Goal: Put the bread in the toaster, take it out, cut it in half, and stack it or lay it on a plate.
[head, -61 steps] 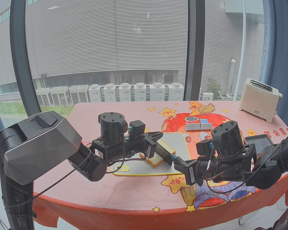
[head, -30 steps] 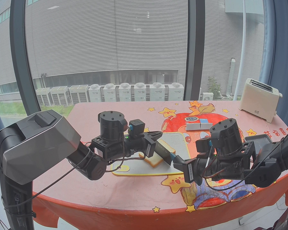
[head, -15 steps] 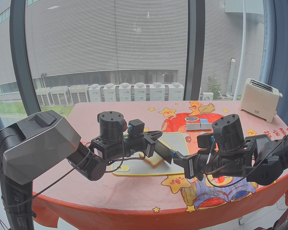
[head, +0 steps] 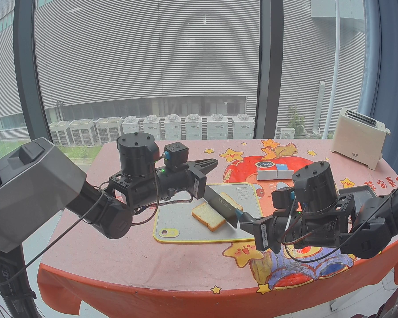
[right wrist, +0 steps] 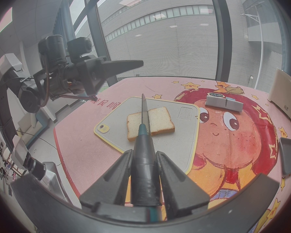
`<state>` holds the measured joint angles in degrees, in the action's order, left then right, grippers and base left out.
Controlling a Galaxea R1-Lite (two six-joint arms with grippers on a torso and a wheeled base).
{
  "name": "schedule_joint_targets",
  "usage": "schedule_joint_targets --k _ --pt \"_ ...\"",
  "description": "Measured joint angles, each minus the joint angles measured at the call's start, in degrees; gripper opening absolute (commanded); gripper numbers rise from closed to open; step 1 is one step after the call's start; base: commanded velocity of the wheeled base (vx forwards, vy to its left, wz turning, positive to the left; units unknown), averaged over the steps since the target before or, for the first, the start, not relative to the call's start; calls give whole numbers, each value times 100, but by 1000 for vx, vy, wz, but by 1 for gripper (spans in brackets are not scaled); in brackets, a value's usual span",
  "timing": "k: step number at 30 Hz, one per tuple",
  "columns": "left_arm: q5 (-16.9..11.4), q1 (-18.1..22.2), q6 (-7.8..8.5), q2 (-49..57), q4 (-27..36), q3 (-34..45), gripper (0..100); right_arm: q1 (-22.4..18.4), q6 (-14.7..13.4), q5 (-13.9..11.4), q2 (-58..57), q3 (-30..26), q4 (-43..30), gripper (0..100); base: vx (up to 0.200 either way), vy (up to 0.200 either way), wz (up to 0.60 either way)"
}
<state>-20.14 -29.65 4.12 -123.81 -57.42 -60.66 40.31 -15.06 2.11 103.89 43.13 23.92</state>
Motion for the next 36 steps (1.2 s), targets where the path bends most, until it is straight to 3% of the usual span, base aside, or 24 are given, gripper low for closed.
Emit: schedule_joint_targets --k 36 --pt "-6 807 55 1458 -688 1747 0 -160 55 76 -22 33 62 0 0 0 0"
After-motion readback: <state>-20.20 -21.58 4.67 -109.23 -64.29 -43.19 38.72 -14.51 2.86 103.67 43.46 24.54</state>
